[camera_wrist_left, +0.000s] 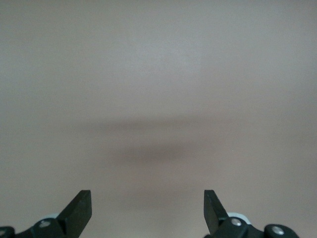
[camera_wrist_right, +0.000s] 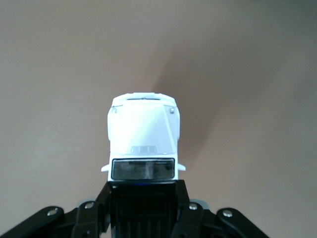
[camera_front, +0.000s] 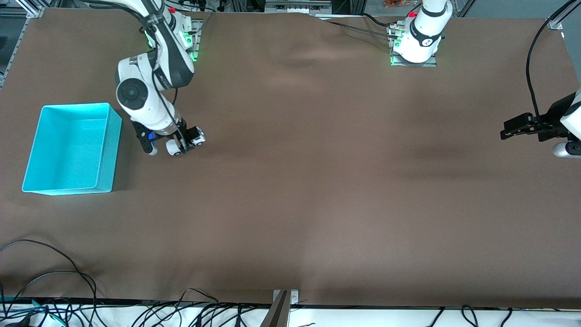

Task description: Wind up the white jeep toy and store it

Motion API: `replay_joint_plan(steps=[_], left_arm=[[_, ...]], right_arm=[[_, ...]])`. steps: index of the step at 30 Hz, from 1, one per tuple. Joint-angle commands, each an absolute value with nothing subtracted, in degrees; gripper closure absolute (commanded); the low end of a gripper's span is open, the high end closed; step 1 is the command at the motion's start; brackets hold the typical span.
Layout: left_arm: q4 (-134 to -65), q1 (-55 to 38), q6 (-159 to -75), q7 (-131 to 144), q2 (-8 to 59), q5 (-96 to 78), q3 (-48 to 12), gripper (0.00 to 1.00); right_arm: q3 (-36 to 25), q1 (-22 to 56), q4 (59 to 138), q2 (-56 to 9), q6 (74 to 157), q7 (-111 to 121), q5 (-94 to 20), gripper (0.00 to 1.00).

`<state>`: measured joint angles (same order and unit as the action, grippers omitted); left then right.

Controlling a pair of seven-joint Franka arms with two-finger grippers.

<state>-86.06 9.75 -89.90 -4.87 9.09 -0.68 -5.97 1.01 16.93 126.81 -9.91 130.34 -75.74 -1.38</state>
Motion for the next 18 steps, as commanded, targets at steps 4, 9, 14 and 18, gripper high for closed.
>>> replay_joint_plan(steps=[4, 9, 14, 18], left_arm=[[-86.13, 9.67, -89.38, -5.01, 8.96, -1.49, -5.89, 0.0], [-86.13, 9.67, -89.38, -5.01, 8.96, -1.49, -5.89, 0.0], [-86.22, 9.67, -89.38, -5.01, 8.96, -1.49, -5.89, 0.0], [-86.22, 9.67, -89.38, -5.01, 8.96, -1.49, -5.89, 0.0]], right_arm=[[-4.03, 16.17, 127.71, -5.89, 123.05, -57.24, -2.02, 1.0], [-7.64, 16.17, 127.62, -5.36, 122.26, -49.76, -2.02, 1.0], [-10.54, 16.17, 127.62, -5.1, 121.29, -42.64, -2.02, 1.0], [-13.61, 16.17, 127.62, -4.75, 119.8, -36.23, -1.85, 1.0]])
